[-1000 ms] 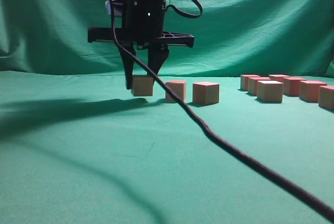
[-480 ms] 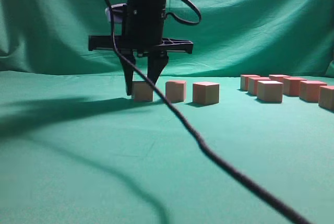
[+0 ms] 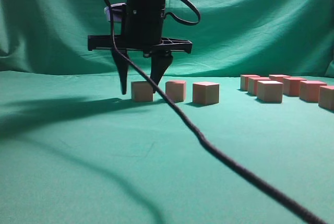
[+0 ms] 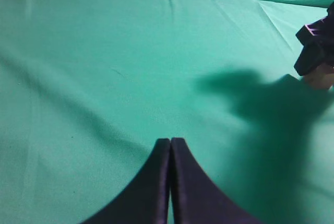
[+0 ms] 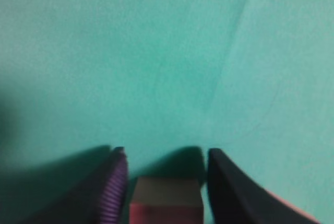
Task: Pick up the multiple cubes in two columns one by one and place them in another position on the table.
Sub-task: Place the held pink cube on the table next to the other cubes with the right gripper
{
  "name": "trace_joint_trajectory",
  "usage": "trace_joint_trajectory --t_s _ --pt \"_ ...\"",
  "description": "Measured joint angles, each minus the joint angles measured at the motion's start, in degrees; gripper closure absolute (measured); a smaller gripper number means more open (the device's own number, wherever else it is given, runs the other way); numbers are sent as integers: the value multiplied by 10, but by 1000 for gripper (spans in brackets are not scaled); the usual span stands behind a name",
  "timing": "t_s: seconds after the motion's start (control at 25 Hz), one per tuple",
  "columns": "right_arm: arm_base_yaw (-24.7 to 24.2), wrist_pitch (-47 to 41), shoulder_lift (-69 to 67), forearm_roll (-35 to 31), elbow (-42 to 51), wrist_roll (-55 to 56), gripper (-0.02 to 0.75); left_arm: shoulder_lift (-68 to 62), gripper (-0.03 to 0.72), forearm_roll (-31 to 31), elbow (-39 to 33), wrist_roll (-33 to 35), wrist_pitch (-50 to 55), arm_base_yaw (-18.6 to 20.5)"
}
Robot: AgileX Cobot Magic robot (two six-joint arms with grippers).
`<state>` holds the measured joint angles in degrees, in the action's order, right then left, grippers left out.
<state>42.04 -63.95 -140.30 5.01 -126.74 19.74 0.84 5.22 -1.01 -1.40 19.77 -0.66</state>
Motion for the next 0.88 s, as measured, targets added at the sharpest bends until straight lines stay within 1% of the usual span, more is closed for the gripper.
trace_joint_trajectory --t_s 0.12,0.16,0.2,0.32,0.36,0.4,0.56,0.64,0.72,0.8,0.88 --pt "0 13 0 0 -17 -16 262 0 688 0 0 0 0 0" --pt "0 17 0 0 -27 -24 243 0 688 0 0 0 0 0" --pt "0 21 0 0 -40 -29 258 0 688 0 0 0 0 0" --pt "0 23 0 0 -92 -48 258 0 688 0 0 0 0 0" --pt "0 14 0 3 -115 -54 218 0 688 0 0 0 0 0" --pt "0 0 0 6 -135 -55 232 0 688 0 0 0 0 0" --pt "-1 -68 4 37 -219 -68 232 0 688 0 0 0 0 0" --pt "-9 -78 27 35 -224 -70 232 0 688 0 0 0 0 0" --pt "-23 -84 60 20 -217 -74 232 0 688 0 0 0 0 0" --pt "-41 -85 110 8 -193 -83 232 0 688 0 0 0 0 0" --pt "-64 -85 164 7 -150 -85 232 0 688 0 0 0 0 0"
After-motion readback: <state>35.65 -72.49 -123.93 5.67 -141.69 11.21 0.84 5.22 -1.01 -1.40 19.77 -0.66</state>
